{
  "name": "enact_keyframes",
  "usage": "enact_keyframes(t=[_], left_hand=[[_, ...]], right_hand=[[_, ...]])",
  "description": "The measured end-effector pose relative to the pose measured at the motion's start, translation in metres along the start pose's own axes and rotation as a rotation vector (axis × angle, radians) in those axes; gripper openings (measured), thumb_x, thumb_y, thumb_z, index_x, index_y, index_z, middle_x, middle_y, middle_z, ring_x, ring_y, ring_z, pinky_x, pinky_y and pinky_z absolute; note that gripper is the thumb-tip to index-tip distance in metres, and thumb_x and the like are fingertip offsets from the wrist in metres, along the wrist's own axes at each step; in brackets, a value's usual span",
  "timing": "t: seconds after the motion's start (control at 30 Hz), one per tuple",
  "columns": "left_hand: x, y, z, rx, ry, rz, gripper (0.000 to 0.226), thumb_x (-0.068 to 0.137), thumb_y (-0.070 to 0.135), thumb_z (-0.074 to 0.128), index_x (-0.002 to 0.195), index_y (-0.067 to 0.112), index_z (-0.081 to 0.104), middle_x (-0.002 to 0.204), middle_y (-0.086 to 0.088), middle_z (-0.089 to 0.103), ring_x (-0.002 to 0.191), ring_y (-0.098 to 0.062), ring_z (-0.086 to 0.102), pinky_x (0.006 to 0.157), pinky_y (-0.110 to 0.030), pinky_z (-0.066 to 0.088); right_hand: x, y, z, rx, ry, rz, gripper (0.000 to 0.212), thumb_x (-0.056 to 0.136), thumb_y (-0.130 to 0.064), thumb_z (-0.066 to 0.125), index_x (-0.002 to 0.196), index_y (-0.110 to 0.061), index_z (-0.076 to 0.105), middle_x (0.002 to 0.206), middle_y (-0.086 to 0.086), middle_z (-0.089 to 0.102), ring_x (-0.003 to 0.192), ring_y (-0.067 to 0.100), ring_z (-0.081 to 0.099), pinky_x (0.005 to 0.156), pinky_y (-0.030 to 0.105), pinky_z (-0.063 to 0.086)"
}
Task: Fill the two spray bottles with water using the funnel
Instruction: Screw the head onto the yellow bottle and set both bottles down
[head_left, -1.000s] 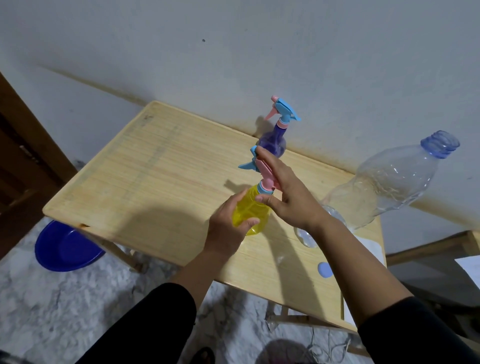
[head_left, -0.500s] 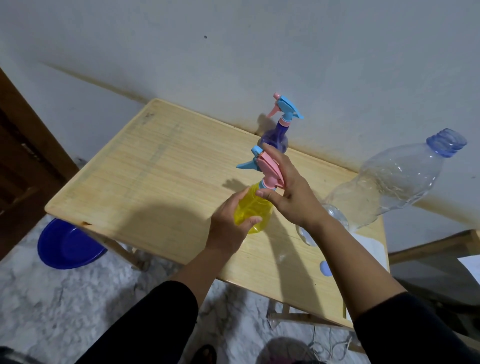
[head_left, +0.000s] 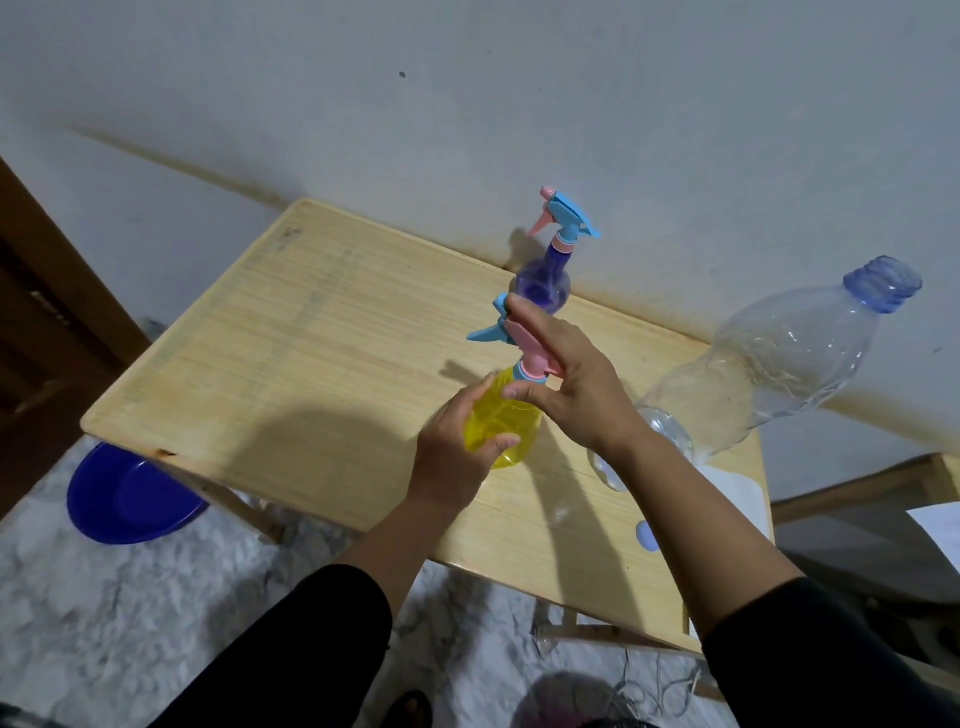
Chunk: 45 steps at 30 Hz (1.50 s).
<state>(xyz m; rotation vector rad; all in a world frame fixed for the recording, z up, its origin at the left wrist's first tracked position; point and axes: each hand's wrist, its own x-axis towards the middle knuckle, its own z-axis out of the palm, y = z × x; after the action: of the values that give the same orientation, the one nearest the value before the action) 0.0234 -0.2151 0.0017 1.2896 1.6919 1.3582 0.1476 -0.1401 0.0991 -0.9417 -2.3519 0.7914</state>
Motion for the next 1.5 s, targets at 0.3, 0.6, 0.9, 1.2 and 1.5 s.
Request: enact_keyframes(t=[0.3,0.6,0.9,1.2,1.5], left_hand=[[0.002,-0.003,-0.001,0.001,-0.012,0.005,0.069,0.065,0.032,0.070,0.130,0.022,0.052,0.123,0.006,0.061,0.108,-0.001,0.051,0.092,-0.026,0.046],[0.002,-0.003,0.000,0.005,-0.005,0.011,0.069,0.064,0.031,0.070,0.130,0.022,0.053,0.121,0.006,0.062,0.107,-0.001,0.051,0.091,-0.026,0.046],[0.001,0.011,-0.012,-0.224,-0.177,0.007,0.077,0.063,0.062,0.064,0.132,0.038,0.039,0.128,0.013,0.051,0.118,0.000,0.051,0.092,-0.017,0.047],[0.028,-0.068,-0.102,0.750,-0.038,-0.382,0.073,0.087,0.065,0.039,0.147,0.030,0.017,0.157,-0.008,0.005,0.144,-0.029,0.000,0.111,-0.059,0.012],[0.021,-0.082,-0.116,0.975,-0.296,-0.638,0.091,0.080,0.079,0.023,0.141,0.035,-0.027,0.150,-0.003,-0.035,0.138,-0.029,-0.032,0.109,-0.060,-0.010]], right_hand=[[-0.002,-0.004,0.001,0.034,-0.016,0.028,0.086,0.081,-0.002,0.069,0.140,-0.047,0.024,0.135,-0.041,0.032,0.120,0.007,0.048,0.100,0.036,0.047],[-0.005,-0.004,0.005,0.119,0.039,0.040,0.081,0.081,-0.006,0.070,0.142,-0.039,0.029,0.136,-0.029,0.042,0.120,0.007,0.053,0.099,0.020,0.043],[0.012,-0.017,-0.007,0.450,0.303,0.138,0.068,0.085,-0.010,0.065,0.139,-0.038,0.034,0.131,-0.017,0.051,0.117,0.013,0.055,0.096,0.039,0.050],[0.032,-0.012,0.001,0.770,0.296,0.310,0.033,0.095,-0.018,0.051,0.126,-0.030,0.051,0.134,0.008,0.050,0.099,0.032,0.063,0.068,0.028,0.056],[0.018,0.007,0.037,1.065,0.175,0.660,0.031,0.100,-0.014,0.038,0.130,-0.012,0.048,0.092,0.008,0.064,0.053,0.009,0.066,0.041,0.023,0.050]])
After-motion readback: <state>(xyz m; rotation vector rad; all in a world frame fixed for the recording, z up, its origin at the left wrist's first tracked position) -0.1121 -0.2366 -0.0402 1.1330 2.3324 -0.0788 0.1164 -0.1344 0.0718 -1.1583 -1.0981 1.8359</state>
